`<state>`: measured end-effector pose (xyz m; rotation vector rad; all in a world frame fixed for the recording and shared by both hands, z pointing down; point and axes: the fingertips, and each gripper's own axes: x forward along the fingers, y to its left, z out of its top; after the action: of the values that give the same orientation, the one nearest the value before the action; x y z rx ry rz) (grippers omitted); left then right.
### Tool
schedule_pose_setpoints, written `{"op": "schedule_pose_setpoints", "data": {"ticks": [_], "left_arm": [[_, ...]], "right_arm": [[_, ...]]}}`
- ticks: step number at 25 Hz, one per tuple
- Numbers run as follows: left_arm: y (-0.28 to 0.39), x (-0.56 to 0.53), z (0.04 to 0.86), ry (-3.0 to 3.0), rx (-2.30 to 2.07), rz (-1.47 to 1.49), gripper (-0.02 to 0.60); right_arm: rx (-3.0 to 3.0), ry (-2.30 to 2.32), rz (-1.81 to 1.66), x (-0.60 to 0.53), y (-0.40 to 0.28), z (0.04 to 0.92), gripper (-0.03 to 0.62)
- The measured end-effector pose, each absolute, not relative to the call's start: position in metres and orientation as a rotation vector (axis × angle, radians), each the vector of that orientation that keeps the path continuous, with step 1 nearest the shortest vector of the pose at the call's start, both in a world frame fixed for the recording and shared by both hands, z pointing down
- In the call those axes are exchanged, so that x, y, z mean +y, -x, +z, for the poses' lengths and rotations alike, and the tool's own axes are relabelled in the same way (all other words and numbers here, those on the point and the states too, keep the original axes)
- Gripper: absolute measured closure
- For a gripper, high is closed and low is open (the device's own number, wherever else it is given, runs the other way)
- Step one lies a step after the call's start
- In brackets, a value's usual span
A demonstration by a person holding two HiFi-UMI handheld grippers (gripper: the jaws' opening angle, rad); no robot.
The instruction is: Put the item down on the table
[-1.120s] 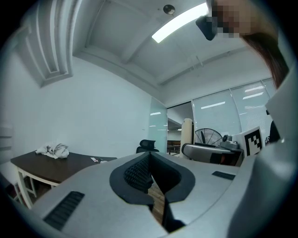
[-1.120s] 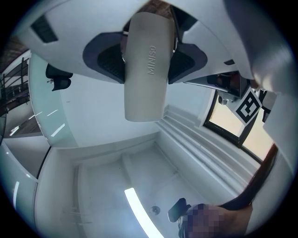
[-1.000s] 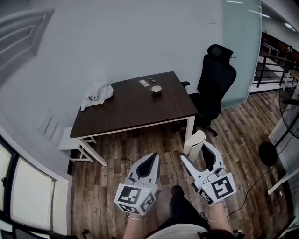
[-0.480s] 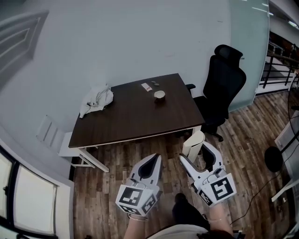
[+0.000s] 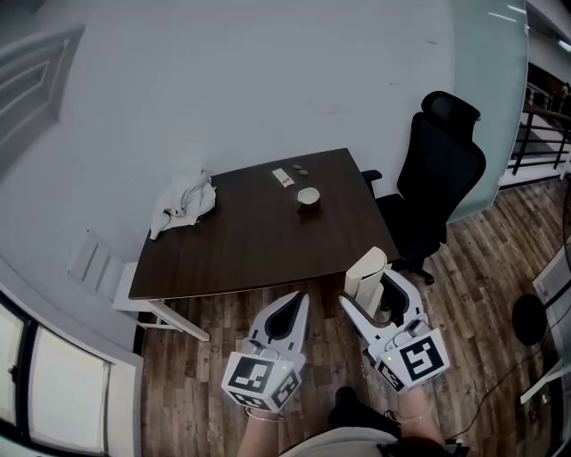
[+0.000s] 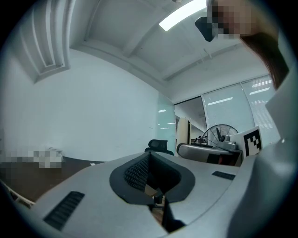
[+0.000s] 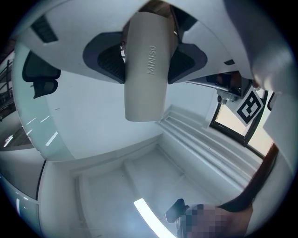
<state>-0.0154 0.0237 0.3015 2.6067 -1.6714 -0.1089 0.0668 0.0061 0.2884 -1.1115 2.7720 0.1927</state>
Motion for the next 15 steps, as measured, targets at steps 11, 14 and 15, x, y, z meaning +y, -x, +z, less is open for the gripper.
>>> {"op": "schedule_pose_setpoints", "data": {"ticks": [11,14,15], "left_arm": [[0.022,-0.051,0.307,-2.511,-1.786,-0.102,0.563],[0.03,-0.061,0.31,-2.495,-1.811,-0.084,0.563],[0.032,-0.064,0.311,-2.492,-1.812,-0.08,0.563]], "right_arm": [[2.813,1.007,0.183,-0.08,-0.06,0.297,0.298],[2.822,0.988,0.193,-0.095,-0.053,0.302,0.298],[2.827,0.985,0.197,-0.101,-0.05,0.304,0.298]]}}
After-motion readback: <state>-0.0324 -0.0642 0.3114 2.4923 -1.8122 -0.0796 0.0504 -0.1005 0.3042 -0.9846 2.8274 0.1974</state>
